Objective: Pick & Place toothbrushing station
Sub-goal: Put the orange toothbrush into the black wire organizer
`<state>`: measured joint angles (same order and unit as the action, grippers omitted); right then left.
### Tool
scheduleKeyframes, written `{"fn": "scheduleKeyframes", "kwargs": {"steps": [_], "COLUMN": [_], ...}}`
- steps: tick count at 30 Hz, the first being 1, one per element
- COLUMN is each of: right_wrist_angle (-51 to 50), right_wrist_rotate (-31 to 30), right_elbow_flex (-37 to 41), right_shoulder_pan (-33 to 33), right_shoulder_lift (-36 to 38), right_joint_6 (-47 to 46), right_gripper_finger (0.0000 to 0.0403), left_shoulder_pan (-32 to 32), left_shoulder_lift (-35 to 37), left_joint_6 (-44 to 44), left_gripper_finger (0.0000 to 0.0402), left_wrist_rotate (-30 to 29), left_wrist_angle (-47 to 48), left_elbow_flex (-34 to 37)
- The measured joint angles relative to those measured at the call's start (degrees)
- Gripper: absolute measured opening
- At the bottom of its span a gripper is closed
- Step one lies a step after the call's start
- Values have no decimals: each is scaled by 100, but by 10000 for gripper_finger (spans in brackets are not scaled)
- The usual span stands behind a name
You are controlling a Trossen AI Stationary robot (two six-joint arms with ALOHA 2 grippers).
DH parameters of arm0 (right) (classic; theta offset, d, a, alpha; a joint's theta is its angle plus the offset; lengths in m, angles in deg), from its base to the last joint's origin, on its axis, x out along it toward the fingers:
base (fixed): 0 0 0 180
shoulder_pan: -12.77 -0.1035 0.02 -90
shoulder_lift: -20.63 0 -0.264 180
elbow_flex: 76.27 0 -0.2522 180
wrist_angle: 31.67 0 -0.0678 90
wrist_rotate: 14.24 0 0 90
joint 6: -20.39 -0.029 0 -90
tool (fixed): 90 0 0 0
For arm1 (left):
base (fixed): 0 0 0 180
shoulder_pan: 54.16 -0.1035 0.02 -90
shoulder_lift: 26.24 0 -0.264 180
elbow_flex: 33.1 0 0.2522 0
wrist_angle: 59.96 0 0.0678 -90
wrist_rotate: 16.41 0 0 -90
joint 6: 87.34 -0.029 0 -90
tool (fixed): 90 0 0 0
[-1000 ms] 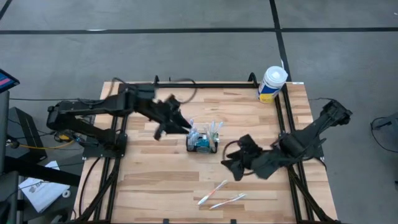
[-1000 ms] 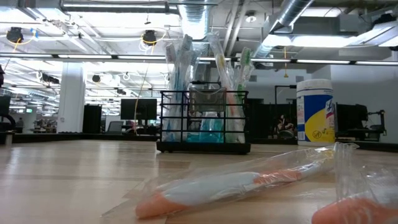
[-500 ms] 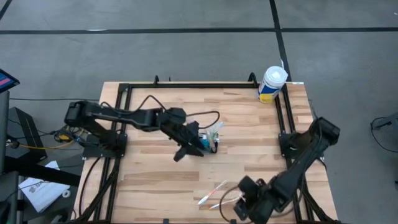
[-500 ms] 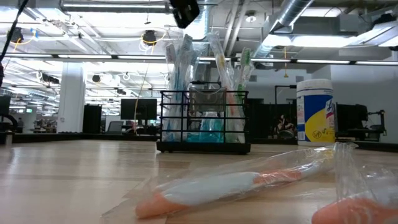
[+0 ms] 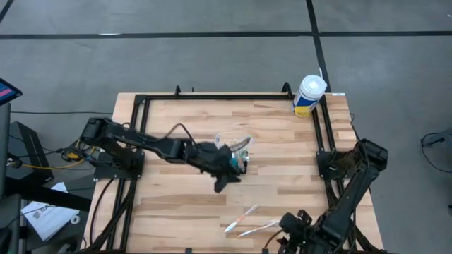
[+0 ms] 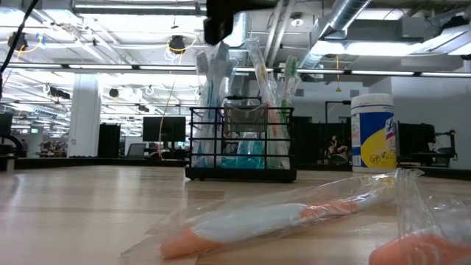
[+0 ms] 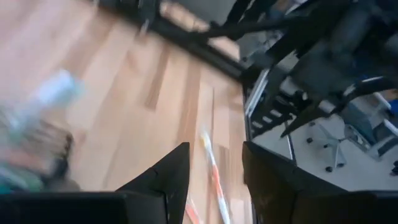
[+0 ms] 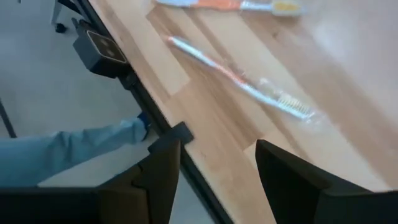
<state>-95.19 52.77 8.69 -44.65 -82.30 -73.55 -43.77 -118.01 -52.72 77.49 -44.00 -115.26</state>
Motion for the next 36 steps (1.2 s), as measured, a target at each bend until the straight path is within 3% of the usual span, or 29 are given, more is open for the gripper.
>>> {"fn": "scheduleKeyframes", "kwargs": {"steps": [8,14,24,33,36], "right_wrist_angle": [-229,-366,-347,28,564], "right_wrist_rotate": [-343,-415,-500,312,614], "right_elbow_flex": [0,0,44,942,1168], "right_shoulder_pan": [-21,12,148,419,588], "right_shoulder_lift": [283,367,317,234,236], "right_joint_6": [715,1194,1654,1666,1901], "right_gripper_finger": [200,200,200,200,200], "left_shoulder_pan": [887,1490,1722,1650,1600], "left_shoulder_lift": [-843,-1040,-1140,-1079,-1079], "left_joint_6": [1646,1974,2400,2107,1936], "left_gripper_finger": [142,142,142,142,142], "left_wrist_rotate": [-431,-1178,-1453,-1609,-1517], "left_wrist_angle": [-312,-377,-354,-364,-376], "left_elbow_flex": [2,-323,-378,-376,-376]}}
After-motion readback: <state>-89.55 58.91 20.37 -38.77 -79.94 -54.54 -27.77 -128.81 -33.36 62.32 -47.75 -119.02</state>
